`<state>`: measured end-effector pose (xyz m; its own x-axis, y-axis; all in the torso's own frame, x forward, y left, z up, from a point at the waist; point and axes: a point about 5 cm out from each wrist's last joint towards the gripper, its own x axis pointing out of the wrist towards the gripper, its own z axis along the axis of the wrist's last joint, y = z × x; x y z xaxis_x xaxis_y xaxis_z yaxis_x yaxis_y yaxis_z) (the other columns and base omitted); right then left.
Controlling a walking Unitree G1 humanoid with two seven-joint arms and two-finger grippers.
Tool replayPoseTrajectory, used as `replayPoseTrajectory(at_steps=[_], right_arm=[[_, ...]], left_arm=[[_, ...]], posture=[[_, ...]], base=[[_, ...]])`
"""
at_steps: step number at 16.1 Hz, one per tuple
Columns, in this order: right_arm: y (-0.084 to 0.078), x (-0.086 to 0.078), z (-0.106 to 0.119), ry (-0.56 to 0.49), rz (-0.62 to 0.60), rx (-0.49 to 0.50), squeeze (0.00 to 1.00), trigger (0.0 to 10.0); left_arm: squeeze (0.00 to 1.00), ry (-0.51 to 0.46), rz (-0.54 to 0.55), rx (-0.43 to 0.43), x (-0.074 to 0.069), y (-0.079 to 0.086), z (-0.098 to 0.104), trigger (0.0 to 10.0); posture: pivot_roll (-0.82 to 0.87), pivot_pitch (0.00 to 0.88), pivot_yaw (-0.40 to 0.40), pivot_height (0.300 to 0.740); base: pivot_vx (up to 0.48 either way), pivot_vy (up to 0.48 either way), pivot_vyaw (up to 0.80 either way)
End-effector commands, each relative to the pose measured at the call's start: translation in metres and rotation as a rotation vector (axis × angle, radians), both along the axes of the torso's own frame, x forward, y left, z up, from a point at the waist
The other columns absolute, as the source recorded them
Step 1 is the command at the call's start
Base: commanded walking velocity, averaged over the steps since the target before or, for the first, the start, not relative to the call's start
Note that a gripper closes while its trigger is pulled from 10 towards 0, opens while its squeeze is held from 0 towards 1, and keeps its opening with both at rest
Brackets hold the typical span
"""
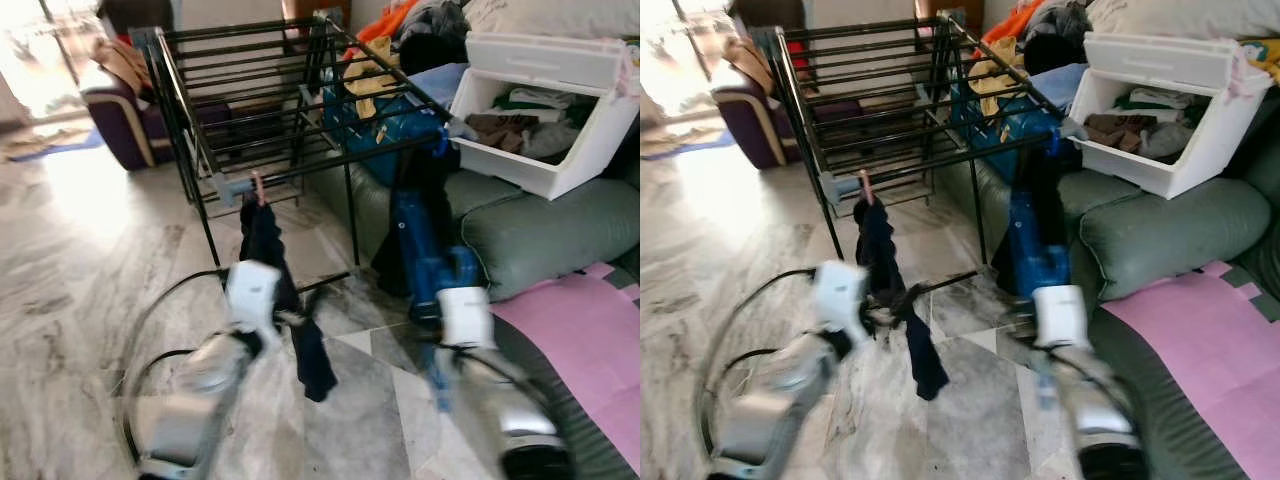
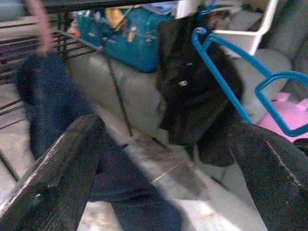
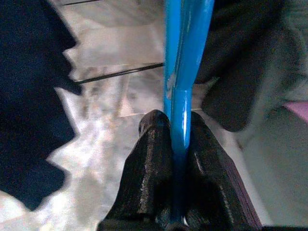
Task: Hang hanger
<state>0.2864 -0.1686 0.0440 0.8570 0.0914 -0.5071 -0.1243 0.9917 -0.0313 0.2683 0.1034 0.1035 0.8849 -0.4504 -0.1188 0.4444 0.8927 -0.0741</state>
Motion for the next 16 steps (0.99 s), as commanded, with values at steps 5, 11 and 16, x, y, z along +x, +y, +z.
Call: replayPoseTrajectory(at_steps=[5,11,16], right_arm=[[-0.014,0.001,0.005,-0.016,-0.014,-0.008,0.00,10.0],[0.010,-0.005,0.002,0.038,0.178,0.044,0.00,10.0],[0.009,-0.003,0.006,0.032,0.201,0.031,0.00,10.0]], left_arm=[[0.00,-0.023,-0.019,0.007,0.004,-0.009,0.007,10.0],[0.00,-0.012,0.000,0.007,0.003,-0.008,0.006,10.0],[0.00,-0.007,0.028,0.016,0.005,-0.005,0.004,10.0]], posture=[[0.00,0.006,-0.008,0.740],[0.00,0.004,-0.015,0.740],[0.00,0.003,-0.013,0.740]], base=[[0.439,0.000,0.00],[0.401,0.159,0.00],[0.256,0.265,0.00]])
